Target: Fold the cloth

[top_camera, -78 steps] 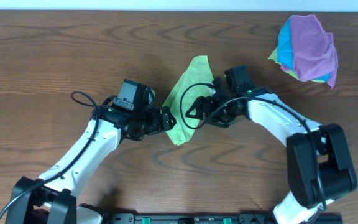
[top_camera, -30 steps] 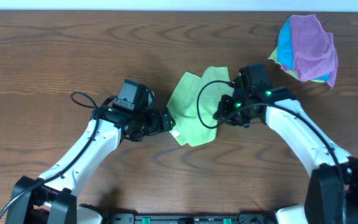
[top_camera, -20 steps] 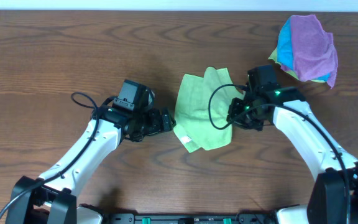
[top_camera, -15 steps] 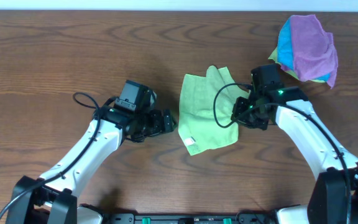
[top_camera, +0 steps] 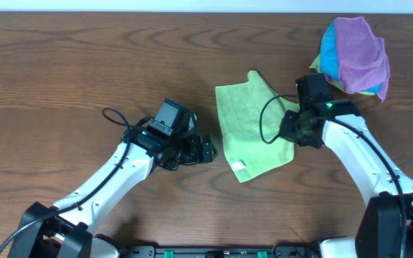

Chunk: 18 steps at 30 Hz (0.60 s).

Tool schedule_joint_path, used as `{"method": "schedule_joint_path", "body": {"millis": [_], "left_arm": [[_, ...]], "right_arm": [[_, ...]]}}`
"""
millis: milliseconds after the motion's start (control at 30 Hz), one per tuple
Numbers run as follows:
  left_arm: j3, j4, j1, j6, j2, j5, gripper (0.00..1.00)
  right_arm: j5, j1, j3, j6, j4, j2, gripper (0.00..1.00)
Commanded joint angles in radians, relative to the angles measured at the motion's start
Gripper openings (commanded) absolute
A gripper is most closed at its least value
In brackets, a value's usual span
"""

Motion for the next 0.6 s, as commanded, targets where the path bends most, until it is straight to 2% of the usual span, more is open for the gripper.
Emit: {"method": "schedule_joint_path", "body": {"millis": [0, 67, 200, 267, 367, 567], "left_arm": [[0.024, 0.003, -0.003, -0.023, 0.008, -0.018, 0.95], [0.024, 0.003, -0.003, -0.042, 0.008, -0.017, 0.95], [0.024, 0.003, -0.004, -0.082, 0.008, -0.017, 0.95], [0.024, 0.003, -0.004, -0.096, 0.008, -0.012, 0.95], [0.024, 0.003, -0.004, -0.099, 0.008, -0.004, 0.95], [0.024, 0.013, -0.009, -0.133, 0.008, 0.029, 0.95]], "right_arm": [[0.09, -0.017, 0.014, -0.008, -0.001, -0.011, 0.17], [0.119, -0.019, 0.014, -0.004, -0.001, -0.011, 0.29], [0.122, -0.023, 0.014, 0.007, -0.002, -0.012, 0.75], [0.114, -0.023, 0.016, 0.018, -0.011, -0.017, 0.88], [0.111, -0.024, 0.027, 0.069, -0.063, -0.037, 0.95], [0.074, -0.042, 0.043, 0.179, -0.28, -0.114, 0.99]]}}
